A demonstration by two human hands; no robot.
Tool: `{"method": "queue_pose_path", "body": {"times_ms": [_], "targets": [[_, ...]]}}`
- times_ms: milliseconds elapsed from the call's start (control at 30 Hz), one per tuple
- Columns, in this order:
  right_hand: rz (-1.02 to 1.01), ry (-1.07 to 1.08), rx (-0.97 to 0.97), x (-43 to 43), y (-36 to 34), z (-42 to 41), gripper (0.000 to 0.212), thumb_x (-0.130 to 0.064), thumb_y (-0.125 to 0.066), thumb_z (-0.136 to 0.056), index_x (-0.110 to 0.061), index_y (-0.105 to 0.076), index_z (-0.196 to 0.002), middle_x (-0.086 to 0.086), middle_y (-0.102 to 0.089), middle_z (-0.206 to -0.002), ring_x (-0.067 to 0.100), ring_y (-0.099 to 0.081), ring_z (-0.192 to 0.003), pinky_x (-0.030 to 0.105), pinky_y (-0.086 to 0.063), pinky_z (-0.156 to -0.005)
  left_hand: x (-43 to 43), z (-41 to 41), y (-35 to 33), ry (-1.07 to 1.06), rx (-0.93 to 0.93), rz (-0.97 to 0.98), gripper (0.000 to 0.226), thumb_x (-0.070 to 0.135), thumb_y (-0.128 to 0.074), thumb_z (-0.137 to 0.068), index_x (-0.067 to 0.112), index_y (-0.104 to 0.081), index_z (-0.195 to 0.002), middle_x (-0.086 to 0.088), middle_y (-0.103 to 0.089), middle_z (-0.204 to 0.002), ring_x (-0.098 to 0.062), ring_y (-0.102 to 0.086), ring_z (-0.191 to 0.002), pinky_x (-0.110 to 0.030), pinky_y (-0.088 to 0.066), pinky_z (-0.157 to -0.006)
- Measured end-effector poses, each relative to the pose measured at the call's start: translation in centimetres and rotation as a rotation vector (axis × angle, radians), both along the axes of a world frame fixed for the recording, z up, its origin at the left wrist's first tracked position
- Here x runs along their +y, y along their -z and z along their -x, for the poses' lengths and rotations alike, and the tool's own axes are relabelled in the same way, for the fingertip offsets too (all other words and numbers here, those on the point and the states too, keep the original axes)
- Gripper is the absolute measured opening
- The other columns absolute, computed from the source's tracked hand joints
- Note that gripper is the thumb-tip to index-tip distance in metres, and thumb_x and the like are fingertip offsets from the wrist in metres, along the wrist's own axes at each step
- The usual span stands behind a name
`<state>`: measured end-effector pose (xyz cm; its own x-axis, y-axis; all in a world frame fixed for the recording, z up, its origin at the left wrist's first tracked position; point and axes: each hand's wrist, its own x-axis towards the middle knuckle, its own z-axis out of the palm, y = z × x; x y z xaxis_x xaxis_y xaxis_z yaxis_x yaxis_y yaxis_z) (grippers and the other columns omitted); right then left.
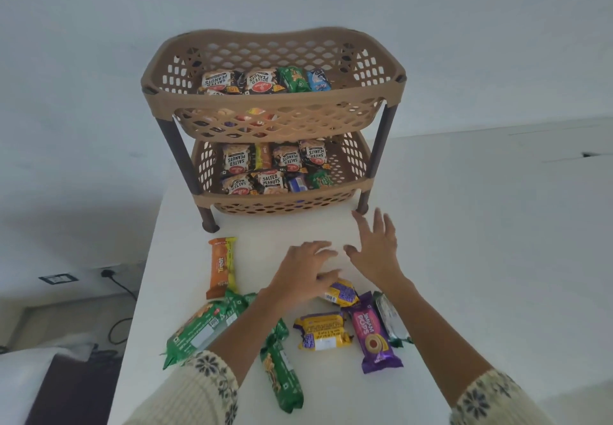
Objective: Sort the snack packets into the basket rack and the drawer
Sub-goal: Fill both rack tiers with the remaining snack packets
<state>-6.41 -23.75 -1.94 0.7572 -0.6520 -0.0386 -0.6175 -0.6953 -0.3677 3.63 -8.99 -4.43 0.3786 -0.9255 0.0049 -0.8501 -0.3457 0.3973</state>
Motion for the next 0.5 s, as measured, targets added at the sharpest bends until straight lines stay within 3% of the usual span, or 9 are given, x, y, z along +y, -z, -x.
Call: {"method": "queue_pose_path", "body": {"times_ms": [100,200,367,500], "targets": [[-0.164,0.076,0.309,-0.1,-0.1,3.3,0.069,-0.044,-0.061,-0.084,-0.034,-0.030,-0.144,0.015,-0.015,-0.156,0.037,-0.008,-0.143,0.053,-0.025,-0.110,0.7,0.8,0.2,0.022,0.258,-0.128,0.075,0.078,-0.046,-0.078,0.031,-0.052,-0.136,0.006,-0.052,-0.139,-0.015,-0.048,-0.127,-0.041,-0.033,-0.102],[-0.298,0.114,0.426,-0.1,-0.3,5.8,0.071,-0.046,-0.064,-0.080,-0.032,-0.033,-0.143,0.014,-0.032,-0.142,0.038,-0.025,-0.134,0.047,-0.033,-0.105,1.1,1.2,0.1,0.023,0.300,-0.201,0.092,0.090,-0.049,-0.062,0.036,-0.049,-0.137,0.008,-0.052,-0.137,-0.016,-0.047,-0.125,-0.041,-0.031,-0.100],[-0.437,0.135,0.400,0.8,-1.0,7.7,0.066,-0.040,-0.064,-0.082,-0.029,-0.036,-0.142,0.004,-0.050,-0.137,0.025,-0.047,-0.125,0.033,-0.044,-0.097,1.3,1.6,-0.7,-0.003,0.250,-0.248,0.073,0.065,-0.067,-0.074,0.033,-0.050,-0.136,0.004,-0.059,-0.130,-0.020,-0.053,-0.119,-0.045,-0.031,-0.102],[-0.396,0.104,0.378,1.9,-1.4,7.8,0.057,-0.036,-0.060,-0.086,-0.027,-0.041,-0.139,0.001,-0.053,-0.138,0.022,-0.049,-0.124,0.030,-0.044,-0.098,1.7,2.0,-1.5,-0.089,0.148,-0.188,0.061,0.066,-0.064,-0.075,0.030,-0.059,-0.123,0.006,-0.066,-0.113,-0.018,-0.059,-0.106,-0.040,-0.035,-0.097]]}}
